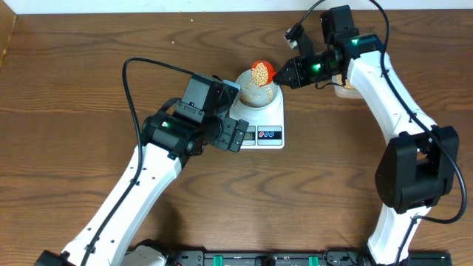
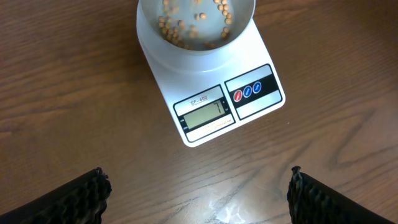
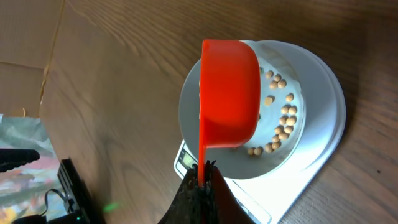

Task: Scoop item into bowl and weigh 50g on scale
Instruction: 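Keep tilting the red scoop to pour more soybeans into the bowl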

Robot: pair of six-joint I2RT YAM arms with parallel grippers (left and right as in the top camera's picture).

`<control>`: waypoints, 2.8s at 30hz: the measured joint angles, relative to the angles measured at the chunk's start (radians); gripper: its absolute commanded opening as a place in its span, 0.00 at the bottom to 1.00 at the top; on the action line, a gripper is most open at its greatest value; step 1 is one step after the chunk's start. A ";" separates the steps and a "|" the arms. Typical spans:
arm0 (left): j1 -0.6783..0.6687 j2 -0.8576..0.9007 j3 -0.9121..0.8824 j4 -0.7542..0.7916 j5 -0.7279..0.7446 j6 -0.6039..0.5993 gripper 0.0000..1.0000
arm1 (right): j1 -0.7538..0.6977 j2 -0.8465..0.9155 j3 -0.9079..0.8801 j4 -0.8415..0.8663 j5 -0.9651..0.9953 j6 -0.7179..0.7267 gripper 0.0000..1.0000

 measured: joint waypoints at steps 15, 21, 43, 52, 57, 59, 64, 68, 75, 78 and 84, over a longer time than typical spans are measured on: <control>0.000 0.000 0.000 0.000 0.000 0.000 0.93 | 0.000 0.000 0.004 -0.011 0.035 0.000 0.01; 0.000 0.000 0.000 0.000 0.000 0.000 0.93 | 0.000 0.000 0.004 -0.018 0.053 -0.005 0.01; 0.000 0.000 0.000 0.000 0.000 0.000 0.93 | 0.026 0.000 0.005 -0.026 0.109 -0.062 0.01; 0.000 0.000 0.000 0.000 0.000 0.000 0.94 | 0.055 0.000 0.005 -0.027 0.174 -0.066 0.01; 0.000 0.000 0.000 0.000 0.000 0.000 0.93 | 0.069 0.000 0.005 -0.027 0.199 -0.066 0.01; 0.000 0.000 0.000 0.000 0.000 0.000 0.93 | 0.073 0.000 0.005 -0.027 0.203 -0.066 0.01; 0.000 0.000 0.000 0.000 0.000 0.000 0.93 | 0.075 0.000 0.005 -0.027 0.208 -0.066 0.01; 0.000 0.000 0.000 0.000 0.000 0.000 0.93 | 0.075 0.000 0.005 -0.027 0.210 -0.067 0.01; 0.000 0.000 0.000 0.000 0.000 0.000 0.93 | 0.075 0.000 0.005 -0.027 0.214 -0.069 0.01; 0.000 0.000 0.000 0.000 0.000 0.000 0.93 | 0.075 0.000 0.005 -0.027 0.214 -0.069 0.01; 0.000 0.000 0.000 0.000 0.000 0.000 0.93 | 0.075 0.000 0.005 -0.027 0.219 -0.071 0.01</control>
